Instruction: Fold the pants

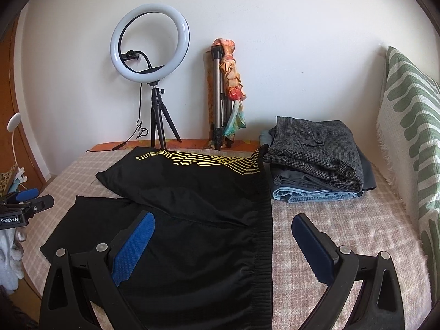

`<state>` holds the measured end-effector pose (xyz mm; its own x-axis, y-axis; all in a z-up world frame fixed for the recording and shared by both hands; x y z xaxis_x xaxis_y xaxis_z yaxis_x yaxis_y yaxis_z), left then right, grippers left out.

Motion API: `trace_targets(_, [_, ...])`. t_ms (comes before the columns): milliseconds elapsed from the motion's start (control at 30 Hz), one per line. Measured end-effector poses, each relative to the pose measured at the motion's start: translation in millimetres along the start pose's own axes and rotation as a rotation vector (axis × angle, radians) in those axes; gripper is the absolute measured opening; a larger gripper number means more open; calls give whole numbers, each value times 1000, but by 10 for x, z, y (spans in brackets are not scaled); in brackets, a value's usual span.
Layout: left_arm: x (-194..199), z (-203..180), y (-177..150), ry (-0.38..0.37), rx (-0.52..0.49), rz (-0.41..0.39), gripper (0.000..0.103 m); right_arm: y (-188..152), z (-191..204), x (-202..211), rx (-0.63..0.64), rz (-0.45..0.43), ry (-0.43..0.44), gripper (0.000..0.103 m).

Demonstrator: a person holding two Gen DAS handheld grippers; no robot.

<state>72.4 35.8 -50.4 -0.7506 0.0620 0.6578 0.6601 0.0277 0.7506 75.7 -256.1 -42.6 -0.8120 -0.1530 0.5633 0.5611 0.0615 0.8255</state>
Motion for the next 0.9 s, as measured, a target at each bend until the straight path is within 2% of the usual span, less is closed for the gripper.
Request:
trace_targets(100, [-127, 85, 103, 6, 10, 22, 94, 213, 34, -135, 68, 7, 41, 99])
trace_targets(200, [-275, 163, 215, -14, 34, 57, 91, 480, 26, -383, 127, 45, 123, 88])
trace_targets(400, [-565, 150, 476, -13, -34, 85, 82, 939, 59, -1133, 309, 185, 201, 73])
trace_targets(500, [-752, 142, 589, -30, -42, 108, 79, 1106, 41, -1635, 329, 301, 260, 56])
trace_targets(633, [-1071, 172, 695, -47, -41, 152, 72, 1220, 71, -2279, 393, 394, 262, 50])
trace_targets(733, [-1327, 241, 745, -38, -17, 190, 72, 1213, 73, -2750, 412, 468, 258, 46])
trace_targets(900, [-1696, 326, 803, -9, -31, 242, 72, 1138, 35, -3384, 411, 567, 251, 46])
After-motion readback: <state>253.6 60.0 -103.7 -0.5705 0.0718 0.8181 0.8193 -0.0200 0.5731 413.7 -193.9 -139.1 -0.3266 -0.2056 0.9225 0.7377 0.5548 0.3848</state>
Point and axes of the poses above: each gripper's, at about its wrist camera, not at the fingertips, and x roughly against the way its jaws point, z to its left, y to its top, the point moved 3 cm from there along -x, roughly the way its jaws point, and after that the axes turned 1 degree about y, right-handed, at the moved point
